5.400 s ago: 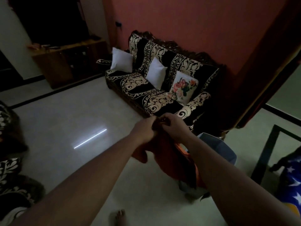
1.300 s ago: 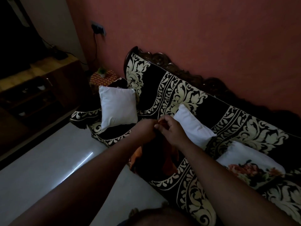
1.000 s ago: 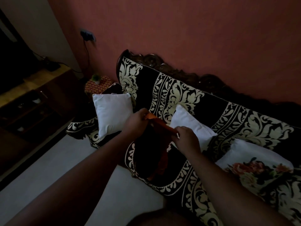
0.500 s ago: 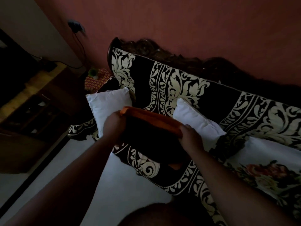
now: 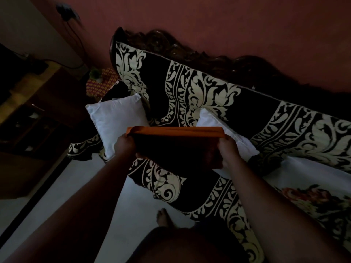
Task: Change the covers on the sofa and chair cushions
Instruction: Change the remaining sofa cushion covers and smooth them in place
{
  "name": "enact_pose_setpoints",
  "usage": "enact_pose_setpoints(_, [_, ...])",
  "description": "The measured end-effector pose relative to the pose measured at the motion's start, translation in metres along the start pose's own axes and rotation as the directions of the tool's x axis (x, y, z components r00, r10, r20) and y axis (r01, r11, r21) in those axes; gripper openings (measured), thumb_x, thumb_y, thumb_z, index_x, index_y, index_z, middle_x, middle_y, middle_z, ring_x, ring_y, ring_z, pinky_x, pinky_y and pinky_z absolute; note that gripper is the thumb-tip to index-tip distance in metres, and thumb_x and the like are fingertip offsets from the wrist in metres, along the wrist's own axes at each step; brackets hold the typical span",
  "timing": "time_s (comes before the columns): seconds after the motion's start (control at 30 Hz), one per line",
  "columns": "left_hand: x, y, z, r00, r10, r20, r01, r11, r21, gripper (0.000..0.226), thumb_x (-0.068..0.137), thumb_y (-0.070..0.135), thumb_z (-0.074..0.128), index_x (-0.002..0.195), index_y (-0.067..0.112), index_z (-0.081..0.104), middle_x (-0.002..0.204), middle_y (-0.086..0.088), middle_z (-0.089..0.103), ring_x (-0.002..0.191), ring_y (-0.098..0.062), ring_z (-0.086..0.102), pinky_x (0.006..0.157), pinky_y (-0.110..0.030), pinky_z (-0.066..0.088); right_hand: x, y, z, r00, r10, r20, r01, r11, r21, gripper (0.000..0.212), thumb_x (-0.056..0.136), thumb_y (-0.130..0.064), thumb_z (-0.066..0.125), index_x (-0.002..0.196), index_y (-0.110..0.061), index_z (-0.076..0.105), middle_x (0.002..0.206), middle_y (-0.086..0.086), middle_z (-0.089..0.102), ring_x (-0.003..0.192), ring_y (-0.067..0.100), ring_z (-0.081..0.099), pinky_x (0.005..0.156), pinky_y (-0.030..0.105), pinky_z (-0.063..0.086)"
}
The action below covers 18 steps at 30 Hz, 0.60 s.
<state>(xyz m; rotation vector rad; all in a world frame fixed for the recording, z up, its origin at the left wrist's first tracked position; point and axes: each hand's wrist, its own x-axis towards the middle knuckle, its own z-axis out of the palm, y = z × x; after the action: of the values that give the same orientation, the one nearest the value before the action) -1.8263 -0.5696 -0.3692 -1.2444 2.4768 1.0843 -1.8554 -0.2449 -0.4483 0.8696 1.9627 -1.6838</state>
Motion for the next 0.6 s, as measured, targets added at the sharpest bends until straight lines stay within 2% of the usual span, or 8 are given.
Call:
enact_pose_setpoints(0.03, [0.003, 0.000, 0.005, 1.000, -0.017, -0.007, 0.017, 1.000, -0.012, 0.035, 0.105, 0.018, 0.049, 0.130, -0.003, 0.060, 0.124, -0.015, 0.065, 0.117, -0.033, 0.061, 0.091, -0.030, 0.048, 0.004, 0.005, -0.002, 0.998, 0.051, 0.020, -0.052, 0.998, 0.041, 0.032, 0.095, -0.051, 0.047, 0.092, -0.026, 0.068, 0.100, 0.007, 0.072, 0.091, 0.028, 0.068, 0.085, 0.045, 0.058])
enact_pose_setpoints(0.1, [-0.002, 0.008, 0.012, 0.999, -0.037, 0.015, 0.039, 0.993, -0.114, 0.039, 0.108, 0.022, 0.041, 0.132, -0.003, 0.059, 0.123, -0.015, 0.064, 0.121, -0.033, 0.059, 0.090, -0.025, 0.044, 0.005, 0.009, -0.004, 0.999, 0.041, -0.024, -0.041, 0.999, 0.023, 0.028, 0.093, -0.044, 0.048, 0.093, -0.025, 0.068, 0.099, 0.009, 0.073, 0.090, 0.029, 0.070, 0.088, 0.052, 0.059])
enact_pose_setpoints(0.17, [-0.003, 0.012, 0.019, 1.000, -0.020, 0.014, 0.021, 0.994, -0.105, 0.042, 0.109, 0.024, 0.038, 0.133, -0.004, 0.059, 0.129, -0.022, 0.063, 0.126, -0.037, 0.056, 0.095, -0.026, 0.038, 0.003, 0.008, -0.006, 0.992, -0.037, -0.119, 0.027, 0.996, -0.085, 0.022, 0.095, -0.039, 0.047, 0.096, -0.023, 0.062, 0.097, 0.006, 0.069, 0.091, 0.027, 0.066, 0.089, 0.048, 0.057])
enact_pose_setpoints(0.23, [-0.006, 0.014, 0.020, 0.998, 0.038, 0.052, -0.041, 0.998, 0.044, 0.042, 0.107, 0.023, 0.039, 0.129, -0.006, 0.061, 0.130, -0.025, 0.062, 0.123, -0.041, 0.056, 0.095, -0.031, 0.038, 0.001, 0.010, -0.010, 0.980, -0.105, -0.171, 0.063, 0.971, -0.232, 0.023, 0.097, -0.036, 0.048, 0.109, -0.019, 0.059, 0.103, 0.002, 0.064, 0.094, 0.026, 0.061, 0.085, 0.039, 0.051])
enact_pose_setpoints(0.3, [-0.004, 0.009, 0.023, 0.985, 0.130, 0.116, -0.151, 0.967, 0.205, 0.040, 0.107, 0.026, 0.042, 0.121, -0.004, 0.063, 0.125, -0.029, 0.063, 0.117, -0.043, 0.059, 0.095, -0.038, 0.043, 0.003, 0.015, -0.012, 0.983, -0.128, -0.130, 0.062, 0.906, -0.419, 0.042, 0.097, -0.038, 0.052, 0.130, -0.012, 0.055, 0.113, 0.003, 0.062, 0.105, 0.030, 0.061, 0.084, 0.033, 0.044])
enact_pose_setpoints(0.37, [-0.002, 0.008, 0.025, 0.970, 0.191, 0.150, -0.228, 0.929, 0.293, 0.038, 0.106, 0.028, 0.044, 0.117, -0.002, 0.065, 0.120, -0.028, 0.066, 0.113, -0.042, 0.062, 0.095, -0.042, 0.046, 0.012, 0.023, -0.013, 0.991, -0.114, -0.065, 0.063, 0.848, -0.527, 0.054, 0.096, -0.042, 0.055, 0.141, -0.013, 0.049, 0.128, 0.013, 0.062, 0.113, 0.033, 0.061, 0.088, 0.033, 0.046])
enact_pose_setpoints(0.5, [-0.002, 0.011, 0.036, 0.960, 0.204, 0.194, -0.259, 0.908, 0.329, 0.038, 0.106, 0.023, 0.044, 0.116, -0.005, 0.067, 0.116, -0.028, 0.068, 0.111, -0.042, 0.064, 0.093, -0.044, 0.048, 0.035, 0.035, -0.014, 0.997, -0.030, -0.078, -0.025, 0.783, -0.621, 0.051, 0.093, -0.050, 0.052, 0.126, -0.011, 0.058, 0.117, 0.017, 0.067, 0.102, 0.036, 0.065, 0.085, 0.039, 0.054])
enact_pose_setpoints(0.6, [0.007, 0.001, 0.047, 0.958, 0.183, 0.221, -0.252, 0.904, 0.344, 0.040, 0.106, 0.024, 0.041, 0.114, -0.005, 0.067, 0.112, -0.027, 0.068, 0.108, -0.043, 0.065, 0.091, -0.046, 0.050, 0.052, 0.043, -0.016, 0.997, 0.042, -0.064, -0.075, 0.706, -0.704, 0.050, 0.095, -0.045, 0.049, 0.129, -0.010, 0.061, 0.120, 0.019, 0.067, 0.107, 0.038, 0.064, 0.090, 0.041, 0.054])
